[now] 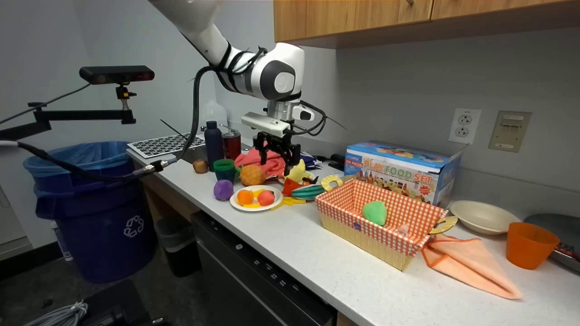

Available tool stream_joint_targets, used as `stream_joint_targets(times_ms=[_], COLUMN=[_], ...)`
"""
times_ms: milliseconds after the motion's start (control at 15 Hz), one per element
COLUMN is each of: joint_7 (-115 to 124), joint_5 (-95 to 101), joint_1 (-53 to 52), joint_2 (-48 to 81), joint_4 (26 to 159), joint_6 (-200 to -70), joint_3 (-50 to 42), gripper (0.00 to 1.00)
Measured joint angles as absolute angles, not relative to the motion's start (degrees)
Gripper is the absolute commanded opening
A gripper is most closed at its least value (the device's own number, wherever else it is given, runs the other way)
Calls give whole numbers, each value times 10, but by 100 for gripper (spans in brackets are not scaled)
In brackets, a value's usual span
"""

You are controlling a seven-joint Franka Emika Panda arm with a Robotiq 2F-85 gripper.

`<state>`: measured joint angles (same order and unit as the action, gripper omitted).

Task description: Pick up the plush toys from the countertop and put them in the basket.

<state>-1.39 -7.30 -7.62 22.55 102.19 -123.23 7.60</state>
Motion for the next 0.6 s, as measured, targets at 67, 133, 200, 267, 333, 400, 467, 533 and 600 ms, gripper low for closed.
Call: stream_joint_targets(times_ms=[67,133,200,267,333,400,467,533,600], joint_7=[-18,-22,-25,-29,-32,-35,-37,-38,-38], joint_5=[-73,-73,-73,-73,-73,-72,-72,-72,-72], joint_1=[-76,-76,-76,-76,-76,-76,-77,-78,-79], joint_2=[236,246,256,267,277,287,296,305,313], joint_4=[1018,1015,1010,1004,998,990,981,972,963], joint_6=[-1219,-1207,-1197,-1189,-1184,-1181,-1180,-1179,-1178], joint_3=[78,78,78,78,78,78,78,79,79], gripper=[100,100,100,100,100,100,100,100,100])
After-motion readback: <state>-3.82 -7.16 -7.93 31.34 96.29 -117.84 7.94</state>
